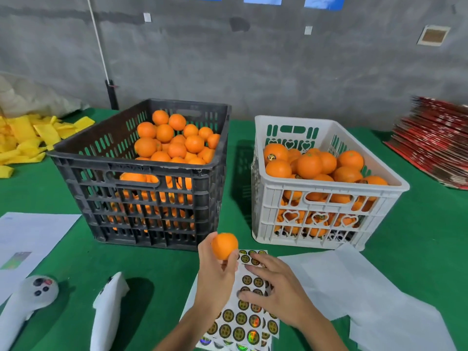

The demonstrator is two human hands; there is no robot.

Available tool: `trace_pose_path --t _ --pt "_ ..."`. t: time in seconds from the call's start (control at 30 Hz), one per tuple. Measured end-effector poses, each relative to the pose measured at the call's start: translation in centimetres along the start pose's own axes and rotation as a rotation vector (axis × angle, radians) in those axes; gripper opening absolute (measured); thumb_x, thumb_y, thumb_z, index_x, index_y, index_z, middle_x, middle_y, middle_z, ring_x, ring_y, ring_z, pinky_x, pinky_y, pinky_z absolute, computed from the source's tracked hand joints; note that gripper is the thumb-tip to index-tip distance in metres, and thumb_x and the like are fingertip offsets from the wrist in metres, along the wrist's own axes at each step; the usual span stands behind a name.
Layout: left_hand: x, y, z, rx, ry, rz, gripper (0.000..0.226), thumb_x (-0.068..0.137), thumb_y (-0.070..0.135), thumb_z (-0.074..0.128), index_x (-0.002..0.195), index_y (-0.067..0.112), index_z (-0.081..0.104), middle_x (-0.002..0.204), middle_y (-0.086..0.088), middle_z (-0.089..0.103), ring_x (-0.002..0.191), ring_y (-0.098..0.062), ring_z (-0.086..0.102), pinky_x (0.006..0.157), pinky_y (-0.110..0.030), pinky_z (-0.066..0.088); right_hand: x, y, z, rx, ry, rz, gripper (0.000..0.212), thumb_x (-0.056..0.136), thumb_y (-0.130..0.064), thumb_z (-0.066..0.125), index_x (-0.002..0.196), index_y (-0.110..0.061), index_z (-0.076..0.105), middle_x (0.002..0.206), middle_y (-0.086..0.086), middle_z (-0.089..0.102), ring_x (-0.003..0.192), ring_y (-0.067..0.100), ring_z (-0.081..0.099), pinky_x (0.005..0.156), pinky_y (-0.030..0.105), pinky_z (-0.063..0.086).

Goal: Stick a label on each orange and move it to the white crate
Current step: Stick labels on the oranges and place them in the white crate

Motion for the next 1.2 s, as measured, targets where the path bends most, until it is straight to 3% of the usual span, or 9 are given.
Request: trace_pose_path --t 0.07,0.2,0.37,0.6,0.77,0.97,1.1,1.17,1.2 --pt "-0.1 -0.1 0.0 0.002 -0.002 0.006 0.055 0.099 0.042 0.064 0.142 0.042 0.03 0.135 -0.008 0.051 0.101 -0.019 0.072 0.09 -0.04 0.059 0.0 -0.1 0.0 -0.027 -0.005 -0.023 0.093 0.069 -0.098 0.045 0.145 -0.044 0.052 0.156 -0.035 0.018 0.142 -0.011 0.011 0.12 0.021 0.006" --pt "0.0 -0.1 -0.1 -0.067 0.006 -0.011 0.06 0.097 0.045 0.064 0.146 0.037 0.03 0.13 -0.008 0.054 0.09 -0.013 0.076 0.081 -0.02 0.057 0.0 -0.9 -0.1 -0.158 0.053 -0.138 0.071 0.086 -0.083 0.046 0.14 -0.04 0.059 0.157 -0.024 0.033 0.144 0.0 0.026 0.119 0.019 0.008" --pt "-0.1 0.1 -0.2 -0.053 0.008 0.034 0.053 0.097 0.045 0.065 0.135 0.056 0.03 0.13 -0.008 0.057 0.099 -0.019 0.073 0.09 -0.036 0.06 -0.5 -2.1 -0.3 -0.15 0.222 -0.234 0.04 0.093 -0.059 0.062 0.119 -0.031 0.076 0.134 -0.018 0.064 0.123 0.01 0.054 0.106 0.03 0.042" --pt "-0.1 -0.1 -0.2 -0.029 0.007 0.056 0.055 0.098 0.043 0.067 0.135 0.06 0.03 0.13 -0.001 0.055 0.099 -0.018 0.073 0.089 -0.037 0.06 -0.2 -1.9 -0.1 0.11 0.259 -0.127 0.014 0.096 -0.037 0.07 0.104 -0.035 0.08 0.113 -0.026 0.065 0.112 0.004 0.055 0.095 0.02 0.041" --pt "-0.3 0.8 -0.1 0.007 -0.017 0.094 0.057 0.097 0.041 0.067 0.131 0.066 0.028 0.131 -0.002 0.053 0.102 -0.02 0.071 0.087 -0.032 0.06 0.6 -1.3 -1.1 0.533 0.361 0.172 0.016 0.095 -0.023 0.071 0.087 -0.034 0.079 0.096 -0.016 0.072 0.098 0.006 0.065 0.088 0.03 0.052" --pt "-0.1 4.6 -0.5 0.039 -0.078 0.247 0.063 0.095 0.033 0.072 0.139 0.058 0.034 0.148 0.013 0.039 0.122 -0.012 0.06 0.088 -0.021 0.057 1.7 -5.7 -6.5 0.52 0.78 0.095 0.012 0.092 -0.024 0.075 0.092 -0.036 0.074 0.099 -0.016 0.07 0.096 0.009 0.065 0.078 0.014 0.05" --pt "0.9 8.4 -1.2 0.078 -0.085 0.385 0.065 0.095 0.018 0.074 0.146 0.042 0.042 0.152 0.019 0.035 0.13 -0.009 0.054 0.09 -0.029 0.06 2.2 -8.4 -8.3 0.553 0.682 0.057 0.013 0.093 -0.026 0.072 0.094 -0.038 0.075 0.101 -0.02 0.07 0.1 0.005 0.065 0.081 0.011 0.049" --pt "1.6 10.7 -1.4 0.118 -0.057 0.493 0.068 0.093 0.015 0.076 0.145 0.046 0.044 0.153 0.024 0.036 0.13 0.0 0.053 0.087 -0.024 0.06 2.0 -9.3 -10.1 0.506 0.66 0.004 0.01 0.092 -0.041 0.068 0.101 -0.041 0.073 0.107 -0.023 0.067 0.107 0.003 0.063 0.085 0.011 0.048" --pt "2.0 11.9 -1.4 0.14 -0.04 0.531 0.07 0.093 0.015 0.076 0.144 0.05 0.044 0.153 0.026 0.037 0.127 0.005 0.053 0.085 -0.021 0.06 1.9 -9.9 -10.9 0.443 0.627 -0.001 0.024 0.089 -0.057 0.063 0.108 -0.044 0.07 0.114 -0.027 0.063 0.113 -0.001 0.059 0.089 0.011 0.047"
Point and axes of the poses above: each hand's wrist, its own x-axis towards the middle knuckle, its own z-axis out of the palm, y = z × x, the point moved 5 cm from there along x, towards the middle knuckle
